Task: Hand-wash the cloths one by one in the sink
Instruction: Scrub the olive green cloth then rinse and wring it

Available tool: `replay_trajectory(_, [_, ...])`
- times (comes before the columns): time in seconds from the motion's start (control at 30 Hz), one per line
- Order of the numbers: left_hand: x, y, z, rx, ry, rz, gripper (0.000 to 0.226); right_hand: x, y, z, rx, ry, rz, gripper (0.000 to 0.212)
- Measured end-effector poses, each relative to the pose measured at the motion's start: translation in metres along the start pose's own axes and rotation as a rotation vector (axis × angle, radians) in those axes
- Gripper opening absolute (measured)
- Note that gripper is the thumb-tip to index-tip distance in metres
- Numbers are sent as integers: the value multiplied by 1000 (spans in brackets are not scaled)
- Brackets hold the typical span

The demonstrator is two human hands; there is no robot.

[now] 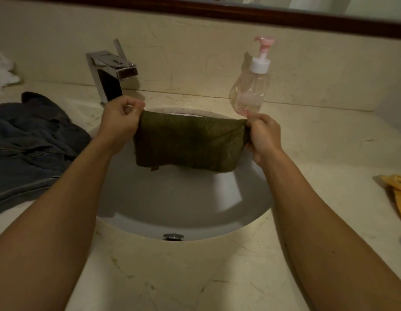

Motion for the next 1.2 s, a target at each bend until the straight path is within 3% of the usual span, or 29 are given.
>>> replay_trajectory(0.03, [0,0,0,-3,-7,-56,3,-1,0,0,-35,39,-21,27])
replay_trajectory(0.1, [1,1,-3,20,-9,-165,26,-2,2,-1,-157,130,-34,40])
replay_trajectory(0.2, [1,4,-4,97,-18,-162,46,-4,7,-9,-392,302,-70,43])
replay_trajectory(0.27, [2,7,-3,130,-54,-104,47,-6,8,-13,-498,386,-117,46])
replay_trajectory(0.37, [1,11,0,194,-94,-34,44,-6,9,-15,-623,509,-48,44])
replay_trajectory(0.57, [-5,9,10,306,-226,83,31,-14,5,-23,-814,711,58,19])
replay_trajectory(0.8, [2,9,5,311,-173,145,10,-11,8,-24,-752,590,70,14])
replay_trajectory(0.87, [2,8,6,205,-127,91,12,-9,7,-19,-675,515,-27,7])
replay_trajectory(1.0, [-4,-3,9,105,-48,-50,17,-9,2,-13,-427,345,-113,26])
replay_trajectory(1.2, [-14,-28,17,226,4,-132,19,-12,-6,-1,-493,141,-123,24])
Point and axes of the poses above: each hand's wrist, its own x-axis towards the middle knuckle, its own y-axis out of the back of the hand, z = x × y, the point moved 2 cm from there along x, towards the middle knuckle, and after that the axes turned 10 degrees about x, right-handed, at the moved point
